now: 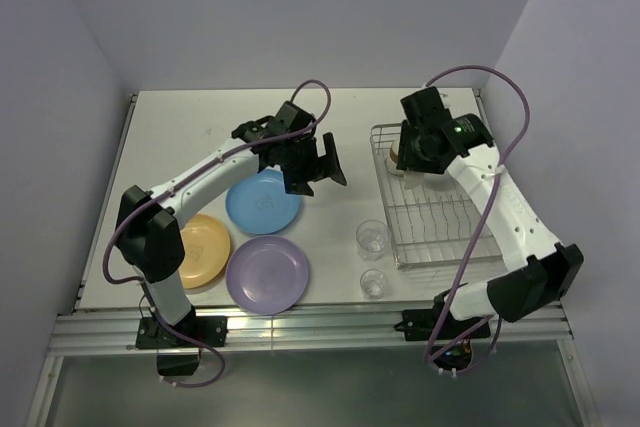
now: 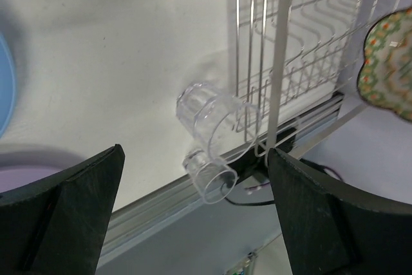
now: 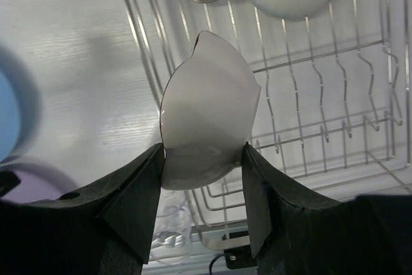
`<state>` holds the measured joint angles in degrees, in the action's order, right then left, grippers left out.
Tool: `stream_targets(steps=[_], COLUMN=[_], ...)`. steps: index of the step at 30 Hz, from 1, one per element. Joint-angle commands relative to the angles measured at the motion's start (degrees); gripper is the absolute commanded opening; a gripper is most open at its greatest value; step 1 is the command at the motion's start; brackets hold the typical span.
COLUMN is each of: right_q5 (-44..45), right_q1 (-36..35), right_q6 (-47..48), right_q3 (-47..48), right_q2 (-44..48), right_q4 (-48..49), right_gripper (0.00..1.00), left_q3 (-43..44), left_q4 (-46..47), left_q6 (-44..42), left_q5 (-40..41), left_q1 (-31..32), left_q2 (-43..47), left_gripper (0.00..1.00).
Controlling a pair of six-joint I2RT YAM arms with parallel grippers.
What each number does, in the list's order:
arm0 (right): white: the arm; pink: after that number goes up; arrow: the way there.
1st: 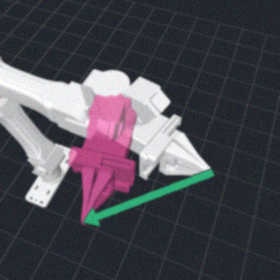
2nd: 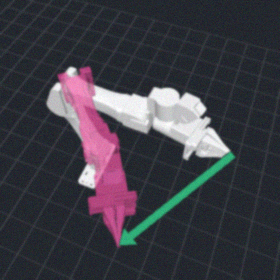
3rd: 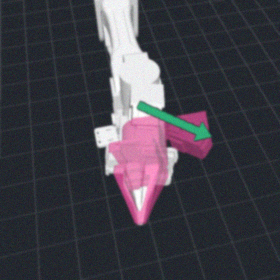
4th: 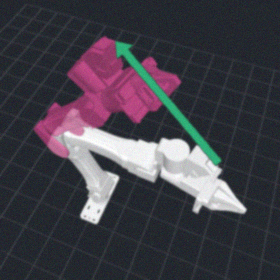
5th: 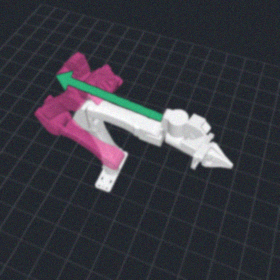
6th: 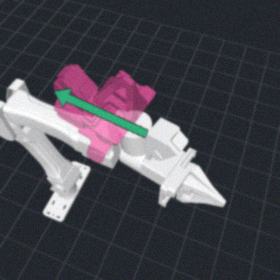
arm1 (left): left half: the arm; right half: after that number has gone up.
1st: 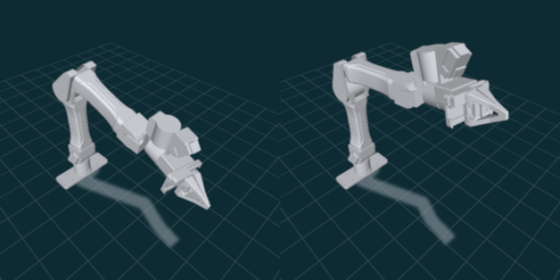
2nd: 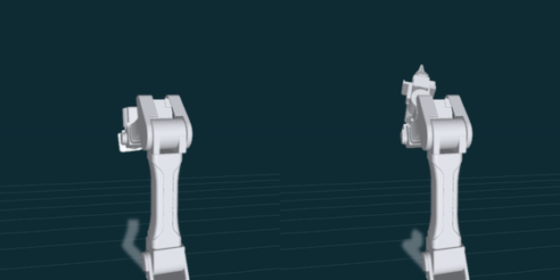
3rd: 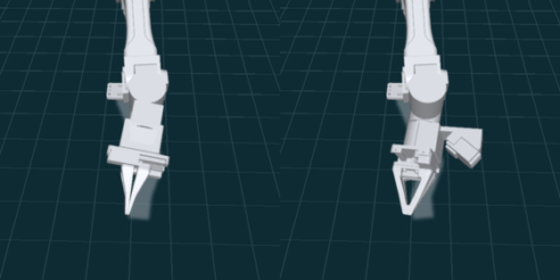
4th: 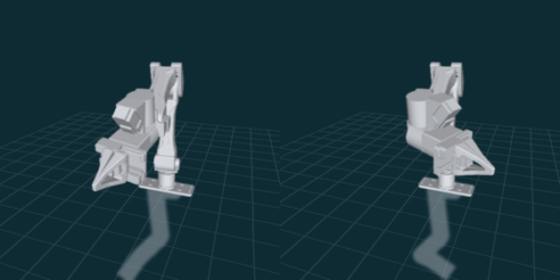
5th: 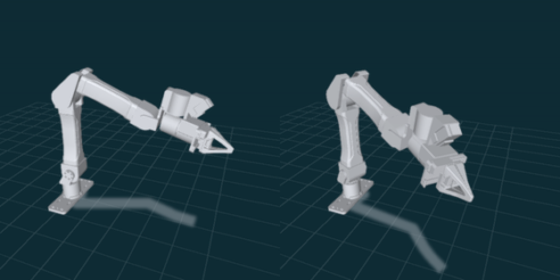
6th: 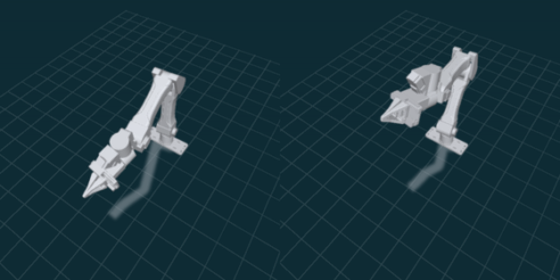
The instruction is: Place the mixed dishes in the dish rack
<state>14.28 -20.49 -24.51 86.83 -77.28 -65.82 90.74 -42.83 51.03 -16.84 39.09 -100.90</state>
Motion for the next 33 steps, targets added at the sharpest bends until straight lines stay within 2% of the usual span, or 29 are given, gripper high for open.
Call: stream_targets(steps=[1, 6, 18, 33], right_q5=[11.3, 18.6, 27.3, 30.7], right_q1=[-2.4, -6.1, -9.3, -10.3], right_q6=[1.4, 1.1, 2.1, 0.8], right_q3=[3.2, 3.4, 0.2, 3.8], right_q2=[-2.3, -6.5, -13.9, -28.6], right_q4=[-1.4, -3.6, -3.7, -3.3], right_gripper=[0.00, 0.00, 0.00, 0.00], left_q3=[1.6, 1.5, 3.1, 4.8], left_q4=[-3.3, -2.5, -1.0, -2.2], left_q6=[-4.4, -5.7, -8.6, -10.1], left_q5=[3.1, 2.4, -0.2, -1.9], left_q1=[0.6, 0.6, 0.7, 0.7], left_q2=[-0.3, -0.9, -4.2, -5.8], left_gripper=[0.98, 0.98, 0.97, 0.97])
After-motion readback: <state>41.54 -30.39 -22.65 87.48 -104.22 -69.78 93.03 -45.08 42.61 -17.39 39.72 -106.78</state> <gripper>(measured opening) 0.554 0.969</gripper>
